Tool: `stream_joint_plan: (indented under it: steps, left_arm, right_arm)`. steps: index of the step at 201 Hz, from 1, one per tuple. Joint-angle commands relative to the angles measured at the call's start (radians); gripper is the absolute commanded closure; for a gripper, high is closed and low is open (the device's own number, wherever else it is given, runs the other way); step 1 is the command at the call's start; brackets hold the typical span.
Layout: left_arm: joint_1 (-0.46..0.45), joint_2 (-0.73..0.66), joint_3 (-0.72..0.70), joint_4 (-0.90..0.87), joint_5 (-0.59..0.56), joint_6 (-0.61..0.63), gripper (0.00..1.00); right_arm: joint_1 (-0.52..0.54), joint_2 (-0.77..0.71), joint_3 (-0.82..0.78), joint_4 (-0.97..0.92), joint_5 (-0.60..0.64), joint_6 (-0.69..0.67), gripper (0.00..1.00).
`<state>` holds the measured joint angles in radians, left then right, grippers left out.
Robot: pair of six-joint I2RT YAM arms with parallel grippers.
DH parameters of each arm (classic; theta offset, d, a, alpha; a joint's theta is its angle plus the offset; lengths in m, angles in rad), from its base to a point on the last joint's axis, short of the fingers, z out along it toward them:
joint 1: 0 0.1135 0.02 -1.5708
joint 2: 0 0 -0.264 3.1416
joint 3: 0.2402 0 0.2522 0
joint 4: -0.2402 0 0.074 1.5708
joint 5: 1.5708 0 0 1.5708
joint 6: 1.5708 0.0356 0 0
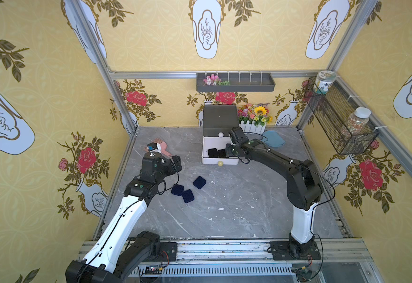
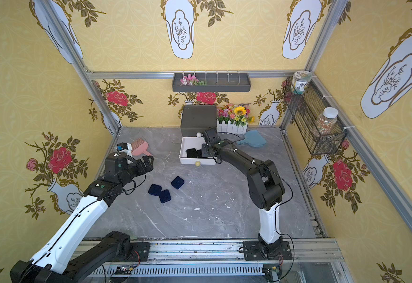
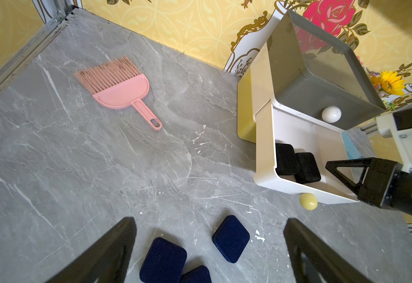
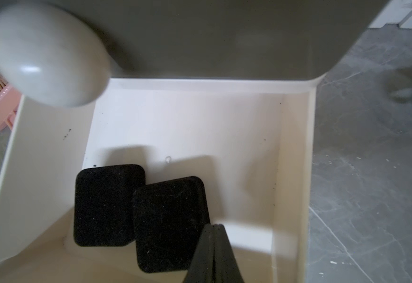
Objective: Place the brooch boxes into the drawer by color
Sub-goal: Adjust the brooch box in the drawer, then close the drawer in the storage box.
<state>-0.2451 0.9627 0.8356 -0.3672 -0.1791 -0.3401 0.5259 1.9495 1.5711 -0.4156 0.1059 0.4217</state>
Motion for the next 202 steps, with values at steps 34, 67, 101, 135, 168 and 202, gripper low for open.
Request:
stream_joint_plan:
  steps: [34,67,101,135,168,202]
  left_arm:
    - [0.001,-0.03,-0.036,0.047,-0.03,-0.009,0.0]
    - [0.011,-0.155,-0.147,0.196,-0.005,-0.023,0.0]
    - [0.026,-0.114,-0.119,0.162,0.038,-0.031,0.0]
    - [0.026,-0.078,-0.076,0.116,0.024,-0.052,0.0]
    - [0.026,-0.086,-0.076,0.122,0.05,-0.03,0.0]
    - [0.026,-0.104,-0.088,0.132,0.054,-0.013,0.0]
  right_arm:
    - [0.055,-0.174,-0.094,0.111,0.057,-0.031,0.61]
    - [0.086,-0.296,-0.229,0.197,-0.018,0.022,0.43]
    - [0.088,-0.397,-0.475,0.396,-0.161,0.217,0.38]
    - [0.089,-0.431,-0.644,0.592,-0.205,0.353,0.36]
    - [0.089,-0.357,-0.629,0.633,-0.22,0.377,0.38]
    - [0.082,-0.265,-0.589,0.669,-0.207,0.391,0.46]
